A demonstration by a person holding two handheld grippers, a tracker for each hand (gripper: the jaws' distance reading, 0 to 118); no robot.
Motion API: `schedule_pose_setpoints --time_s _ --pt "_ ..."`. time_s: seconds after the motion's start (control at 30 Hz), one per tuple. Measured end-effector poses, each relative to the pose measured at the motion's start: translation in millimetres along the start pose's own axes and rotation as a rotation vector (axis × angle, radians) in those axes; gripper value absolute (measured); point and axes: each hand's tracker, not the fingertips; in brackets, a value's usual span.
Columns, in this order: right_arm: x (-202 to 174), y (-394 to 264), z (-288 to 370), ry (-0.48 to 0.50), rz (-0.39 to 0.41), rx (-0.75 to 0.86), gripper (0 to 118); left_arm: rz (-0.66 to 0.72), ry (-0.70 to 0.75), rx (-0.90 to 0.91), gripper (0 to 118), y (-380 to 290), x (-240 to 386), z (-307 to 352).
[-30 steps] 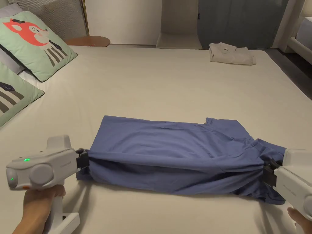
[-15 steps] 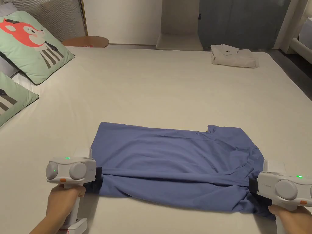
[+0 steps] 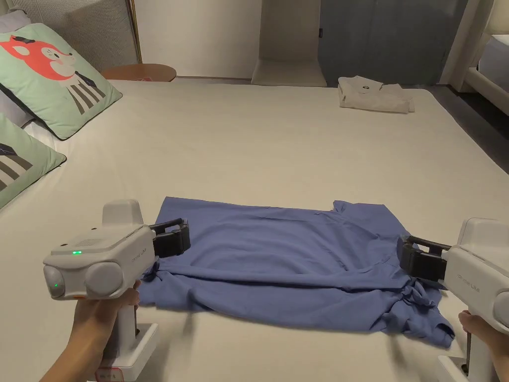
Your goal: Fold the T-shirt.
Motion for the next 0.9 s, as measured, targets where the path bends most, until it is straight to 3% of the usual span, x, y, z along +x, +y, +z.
schedule_pose_setpoints --time_s 0.3,0.33,0.4,0.43,0.47,0.5,0.73,0.9 --pt "-45.6 -29.7 70.0 -0.100 0.067 0.219 102 -0.108 0.008 0.204 100 -24.0 21.9 62.1" --pt "-48.9 -33.8 72.4 -0.099 0.075 0.220 94 -0.109 0.013 0.206 89 -27.8 22.9 64.3" --pt "-47.5 -48.2 64.6 -0.096 0.083 0.226 63 -0.110 0.005 0.201 49 -35.7 22.4 66.1" --pt "-49.3 -50.6 65.2 -0.093 0.084 0.228 33 -0.102 -0.002 0.193 9 -38.4 21.2 65.6" --pt "-50.6 -52.4 65.3 -0.086 0.084 0.229 11 -0.096 -0.007 0.182 1 -41.1 19.5 64.2" --pt "-51.4 -52.2 67.9 -0.080 0.077 0.227 2 -0.081 -0.004 0.168 0 -44.8 19.1 63.7" --pt "-52.7 -48.7 66.2 -0.079 0.064 0.225 1 -0.054 0.017 0.084 0 -48.2 5.8 52.2" --pt "-46.8 -48.2 58.5 -0.082 0.061 0.217 1 0.001 0.067 -0.095 1 -46.0 -18.5 22.9"
